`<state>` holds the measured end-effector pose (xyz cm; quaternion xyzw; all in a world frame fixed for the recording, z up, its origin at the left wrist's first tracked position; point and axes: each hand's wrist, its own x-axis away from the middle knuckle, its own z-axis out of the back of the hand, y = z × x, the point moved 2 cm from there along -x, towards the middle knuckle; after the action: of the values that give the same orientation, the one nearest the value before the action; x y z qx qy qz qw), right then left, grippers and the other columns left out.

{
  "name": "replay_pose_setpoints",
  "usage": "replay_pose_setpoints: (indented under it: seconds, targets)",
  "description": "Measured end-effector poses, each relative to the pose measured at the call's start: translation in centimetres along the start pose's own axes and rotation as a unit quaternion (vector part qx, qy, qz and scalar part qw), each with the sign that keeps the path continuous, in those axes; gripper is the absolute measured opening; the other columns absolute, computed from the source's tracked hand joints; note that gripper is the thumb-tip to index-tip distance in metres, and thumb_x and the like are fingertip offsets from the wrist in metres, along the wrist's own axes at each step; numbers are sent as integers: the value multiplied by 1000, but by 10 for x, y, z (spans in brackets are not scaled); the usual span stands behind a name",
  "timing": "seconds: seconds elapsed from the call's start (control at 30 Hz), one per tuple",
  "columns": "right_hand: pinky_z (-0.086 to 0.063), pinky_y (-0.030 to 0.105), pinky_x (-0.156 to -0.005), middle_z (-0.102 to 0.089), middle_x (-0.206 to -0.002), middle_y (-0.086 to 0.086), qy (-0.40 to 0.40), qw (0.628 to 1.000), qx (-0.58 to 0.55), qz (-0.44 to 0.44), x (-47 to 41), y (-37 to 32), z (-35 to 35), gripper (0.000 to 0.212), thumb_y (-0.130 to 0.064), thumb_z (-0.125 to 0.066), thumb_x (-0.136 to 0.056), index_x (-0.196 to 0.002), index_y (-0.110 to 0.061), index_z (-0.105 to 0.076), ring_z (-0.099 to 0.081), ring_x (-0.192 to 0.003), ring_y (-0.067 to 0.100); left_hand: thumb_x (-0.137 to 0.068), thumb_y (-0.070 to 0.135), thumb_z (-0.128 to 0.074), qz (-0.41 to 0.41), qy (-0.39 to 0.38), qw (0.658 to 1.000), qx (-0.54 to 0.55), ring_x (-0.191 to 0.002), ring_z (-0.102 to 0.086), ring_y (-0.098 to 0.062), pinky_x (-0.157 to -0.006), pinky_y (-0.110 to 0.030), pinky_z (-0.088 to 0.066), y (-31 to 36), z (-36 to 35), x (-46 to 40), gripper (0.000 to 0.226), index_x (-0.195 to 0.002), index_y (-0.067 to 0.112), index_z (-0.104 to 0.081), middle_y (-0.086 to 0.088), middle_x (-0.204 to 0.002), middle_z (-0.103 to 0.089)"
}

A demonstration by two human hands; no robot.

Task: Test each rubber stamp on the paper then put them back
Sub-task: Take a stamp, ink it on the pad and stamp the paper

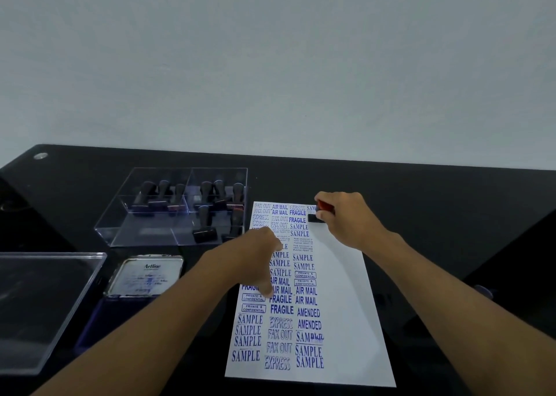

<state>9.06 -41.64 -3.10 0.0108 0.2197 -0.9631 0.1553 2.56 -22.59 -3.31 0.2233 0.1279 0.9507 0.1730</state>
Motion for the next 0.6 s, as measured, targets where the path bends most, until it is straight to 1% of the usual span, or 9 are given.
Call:
replay_pose_setpoints:
  seconds: [0.07, 0.1, 0.23, 0.33, 0.47, 0.6]
  targets:
    - [-54, 32, -72, -62, -94, 0, -4, 1000, -2, -3, 0, 0, -1, 11, -23, -57, -96, -106, -18, -59, -59, -81, 15, -68, 28, -86, 1, 2, 1000, 1, -133, -40, -20, -108, -35, -38, 0, 0, 0, 94, -146, 13, -36, 0, -147, -36]
    - [-55, 32, -72, -63, -95, 0, -7, 1000, 0, -4, -1, -1, -2, 12, -23, -57, -96, -107, -18, -59, -60, -81, 16, -68, 27, -86, 1, 2, 1000, 4, -133, -41, -20, -107, -34, -38, 0, 0, 1, 94, -146, 13, -36, 1, -147, -36]
    - [-48, 25, -66, -62, -95, 0, -20, 1000, 18, -3, -4, -4, -3, 10, -22, -57, -97, -106, -18, -58, -59, -80, 15, -68, 28, -86, -1, 1, 1000, 3, -134, -39, -20, -109, -37, -37, 0, 0, 1, 94, -147, 15, -35, 2, -148, -33]
    - [-49, 24, -66, -57, -92, -3, -29, 999, 34, -9, -5, -6, -5, 11, -21, -57, -97, -107, -17, -56, -59, -80, 15, -69, 28, -86, -1, 1, 1000, -2, -135, -37, -20, -109, -38, -38, 0, -1, 0, 94, -147, 15, -35, 3, -149, -31]
    - [-56, 35, -71, -58, -89, 2, -37, 998, 45, -20, -20, -6, 1, 10, -19, -52, -98, -104, -13, -59, -59, -83, 20, -69, 27, -85, 0, 2, 1000, -3, -134, -38, -20, -108, -36, -38, -1, -1, -1, 94, -147, 15, -34, 3, -148, -31]
    - [-50, 28, -64, -59, -92, 6, -58, 997, 51, -26, -30, -7, 5, 13, -17, -53, -98, -104, -10, -62, -58, -75, 18, -68, 27, -86, 6, 3, 1000, 0, -133, -40, -20, -108, -37, -39, -1, -3, -2, 95, -147, 16, -35, 3, -147, -33]
